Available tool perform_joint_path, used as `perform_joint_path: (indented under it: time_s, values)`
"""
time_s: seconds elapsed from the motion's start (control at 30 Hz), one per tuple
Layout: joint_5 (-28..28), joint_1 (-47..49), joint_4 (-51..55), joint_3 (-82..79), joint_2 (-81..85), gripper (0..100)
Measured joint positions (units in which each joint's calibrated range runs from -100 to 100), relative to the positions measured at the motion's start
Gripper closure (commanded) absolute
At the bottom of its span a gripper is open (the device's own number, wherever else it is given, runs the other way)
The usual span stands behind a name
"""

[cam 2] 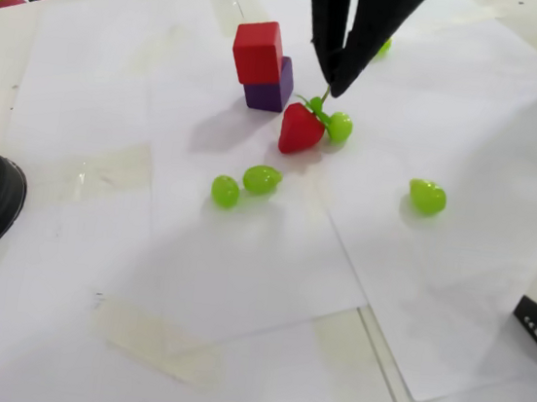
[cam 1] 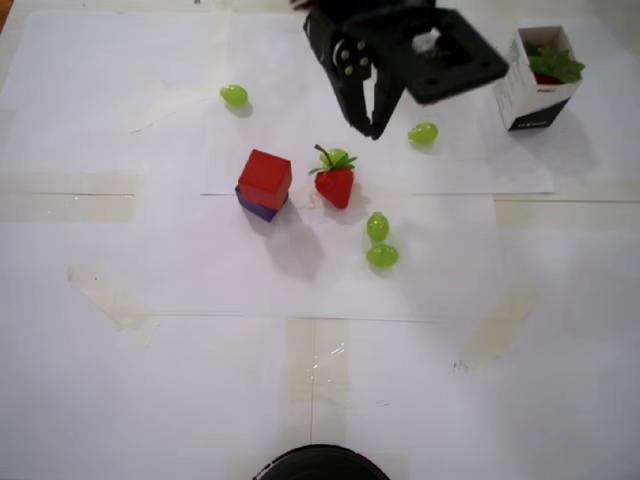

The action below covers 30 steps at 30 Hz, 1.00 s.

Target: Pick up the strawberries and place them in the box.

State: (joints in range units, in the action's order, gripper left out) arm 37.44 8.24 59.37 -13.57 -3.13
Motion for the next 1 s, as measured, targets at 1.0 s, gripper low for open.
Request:
perform_joint_path:
  time_s: [1.0]
  values:
    - [0.20, -0.37, -10.99, -9.14, -6.09, 72]
